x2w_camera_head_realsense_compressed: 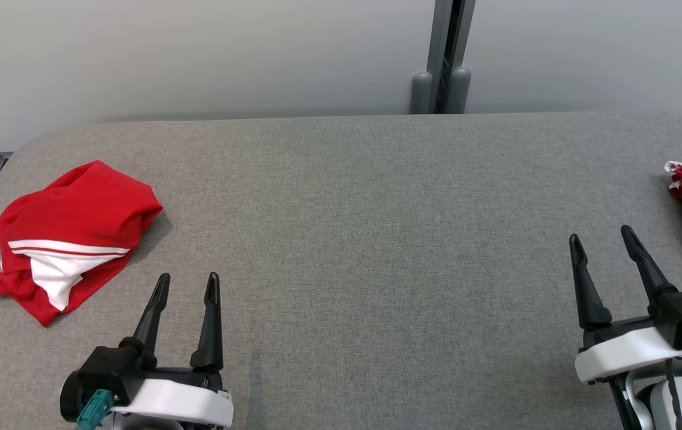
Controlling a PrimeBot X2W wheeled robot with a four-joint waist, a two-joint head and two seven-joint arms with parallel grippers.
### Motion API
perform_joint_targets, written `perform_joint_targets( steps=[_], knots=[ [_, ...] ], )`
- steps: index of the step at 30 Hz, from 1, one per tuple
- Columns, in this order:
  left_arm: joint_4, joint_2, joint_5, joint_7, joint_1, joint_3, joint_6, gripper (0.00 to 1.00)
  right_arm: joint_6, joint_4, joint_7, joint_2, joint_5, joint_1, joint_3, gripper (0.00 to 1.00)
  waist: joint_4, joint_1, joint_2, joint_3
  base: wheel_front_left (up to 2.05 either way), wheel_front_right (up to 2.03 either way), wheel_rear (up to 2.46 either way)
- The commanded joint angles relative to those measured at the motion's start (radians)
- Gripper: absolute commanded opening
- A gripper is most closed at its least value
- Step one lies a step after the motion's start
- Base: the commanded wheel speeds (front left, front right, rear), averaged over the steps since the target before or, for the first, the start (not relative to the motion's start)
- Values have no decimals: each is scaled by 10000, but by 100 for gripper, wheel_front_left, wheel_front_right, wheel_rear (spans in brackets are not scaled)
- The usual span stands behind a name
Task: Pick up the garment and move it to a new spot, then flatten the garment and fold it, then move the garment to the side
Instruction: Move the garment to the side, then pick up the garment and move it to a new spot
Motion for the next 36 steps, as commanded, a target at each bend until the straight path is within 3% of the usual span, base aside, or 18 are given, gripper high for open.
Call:
perform_joint_targets(
  steps=[1,23,36],
  knots=[
    [16,41,-34,1,-169,-15,1,100,-4,0,-16,-6,74,-94,-33,100,-6,0,0,26,0,0,0],
    [106,38,14,1,-261,-156,-36,100,-4,-79,-16,34,79,-48,-107,100,127,0,0,139,0,0,0],
    [608,41,-321,1,-486,-541,321,100,-4,-66,-16,-174,244,13,427,100,1889,0,0,269,0,0,0]
  ],
)
